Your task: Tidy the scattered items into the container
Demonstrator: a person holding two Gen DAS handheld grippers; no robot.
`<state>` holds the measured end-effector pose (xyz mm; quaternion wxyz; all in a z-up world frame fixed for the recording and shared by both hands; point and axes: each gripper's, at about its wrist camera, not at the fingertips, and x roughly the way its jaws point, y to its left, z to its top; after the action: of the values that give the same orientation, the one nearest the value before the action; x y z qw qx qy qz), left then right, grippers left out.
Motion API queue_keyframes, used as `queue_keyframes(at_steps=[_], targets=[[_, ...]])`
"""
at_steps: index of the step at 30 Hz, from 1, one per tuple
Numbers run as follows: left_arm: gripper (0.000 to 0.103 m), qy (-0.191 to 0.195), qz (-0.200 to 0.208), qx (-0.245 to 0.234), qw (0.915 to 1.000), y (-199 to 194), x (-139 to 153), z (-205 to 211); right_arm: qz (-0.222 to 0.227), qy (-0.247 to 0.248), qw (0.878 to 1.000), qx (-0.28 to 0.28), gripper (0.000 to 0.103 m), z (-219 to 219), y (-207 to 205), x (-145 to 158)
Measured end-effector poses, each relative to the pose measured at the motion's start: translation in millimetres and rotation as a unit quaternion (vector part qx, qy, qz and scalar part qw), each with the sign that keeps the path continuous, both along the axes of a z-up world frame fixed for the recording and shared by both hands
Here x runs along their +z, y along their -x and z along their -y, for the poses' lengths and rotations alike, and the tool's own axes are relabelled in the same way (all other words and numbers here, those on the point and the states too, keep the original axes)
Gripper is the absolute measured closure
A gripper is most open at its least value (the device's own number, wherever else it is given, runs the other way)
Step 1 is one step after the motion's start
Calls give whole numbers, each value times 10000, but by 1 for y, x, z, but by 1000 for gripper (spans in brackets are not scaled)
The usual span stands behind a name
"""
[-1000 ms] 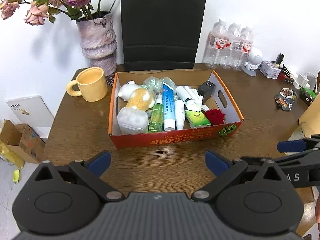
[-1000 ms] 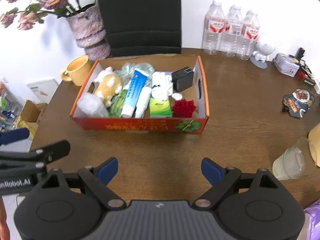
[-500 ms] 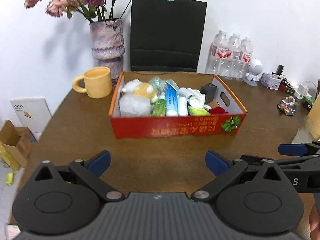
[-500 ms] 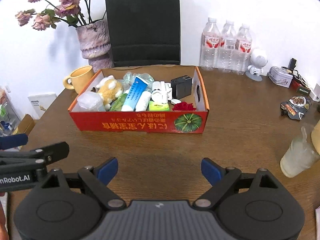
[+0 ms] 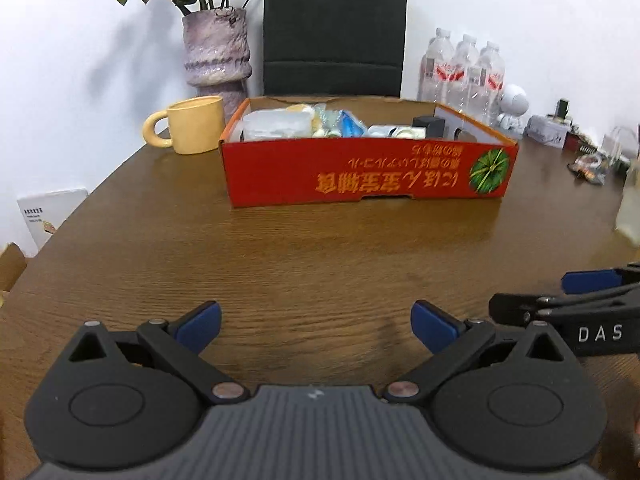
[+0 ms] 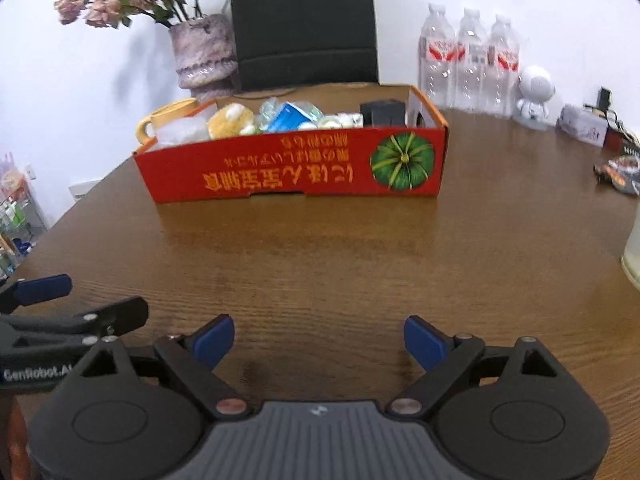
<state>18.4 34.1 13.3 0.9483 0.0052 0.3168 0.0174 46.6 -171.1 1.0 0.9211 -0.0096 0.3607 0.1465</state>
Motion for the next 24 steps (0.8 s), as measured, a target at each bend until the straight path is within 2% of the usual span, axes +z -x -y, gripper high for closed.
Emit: queue_keyframes(at_steps=[7, 10, 24], targets=[[0, 192, -236, 56, 9995, -7, -14, -4, 200, 227, 9993, -216, 7, -5, 7, -15], [0, -3, -216, 143, 9997, -8, -16, -1, 255, 258, 9990, -271, 0, -5, 8, -17], [0, 41, -240, 150, 9996, -9, -16, -3, 276, 268, 9989, -251, 0, -3, 6, -18]])
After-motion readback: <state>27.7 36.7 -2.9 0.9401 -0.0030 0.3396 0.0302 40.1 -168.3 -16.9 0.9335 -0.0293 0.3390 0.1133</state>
